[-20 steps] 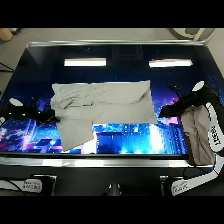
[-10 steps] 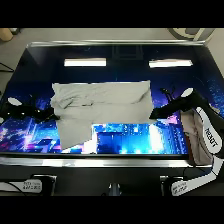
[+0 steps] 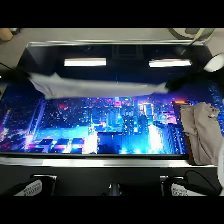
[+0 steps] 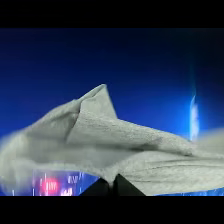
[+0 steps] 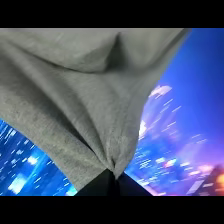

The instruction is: Fold the shirts.

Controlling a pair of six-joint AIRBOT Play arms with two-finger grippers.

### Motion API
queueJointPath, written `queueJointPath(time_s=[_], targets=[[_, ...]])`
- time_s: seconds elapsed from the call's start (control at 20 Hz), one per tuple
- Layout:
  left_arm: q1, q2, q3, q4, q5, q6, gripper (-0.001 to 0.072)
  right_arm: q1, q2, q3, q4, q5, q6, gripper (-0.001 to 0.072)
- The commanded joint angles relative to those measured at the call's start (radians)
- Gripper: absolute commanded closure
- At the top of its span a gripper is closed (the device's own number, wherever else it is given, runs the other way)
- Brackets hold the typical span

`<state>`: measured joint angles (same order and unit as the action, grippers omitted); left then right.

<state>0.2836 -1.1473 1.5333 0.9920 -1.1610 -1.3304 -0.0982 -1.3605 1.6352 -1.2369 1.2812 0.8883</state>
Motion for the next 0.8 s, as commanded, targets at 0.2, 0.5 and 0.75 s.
queueJointPath(time_s=[0.2, 0.5, 0.75], targets=[[-0.003, 0.466, 0.384, 0.050, 0.208, -0.134, 0.0680, 0.002, 0.580, 0.267, -0.279, -0.196, 0.077, 0.0692], [-0.003, 0.507, 0.384, 0.119, 0.129, -0.174, 0.0680, 0.002, 0.646, 0.267, -0.332, -0.092, 0.076, 0.0692], [-0.003, 0.439, 0.384, 0.119, 0.003, -0.174, 0.0680, 0.002, 0.583, 0.267, -0.332, 0.071, 0.077, 0.0691]])
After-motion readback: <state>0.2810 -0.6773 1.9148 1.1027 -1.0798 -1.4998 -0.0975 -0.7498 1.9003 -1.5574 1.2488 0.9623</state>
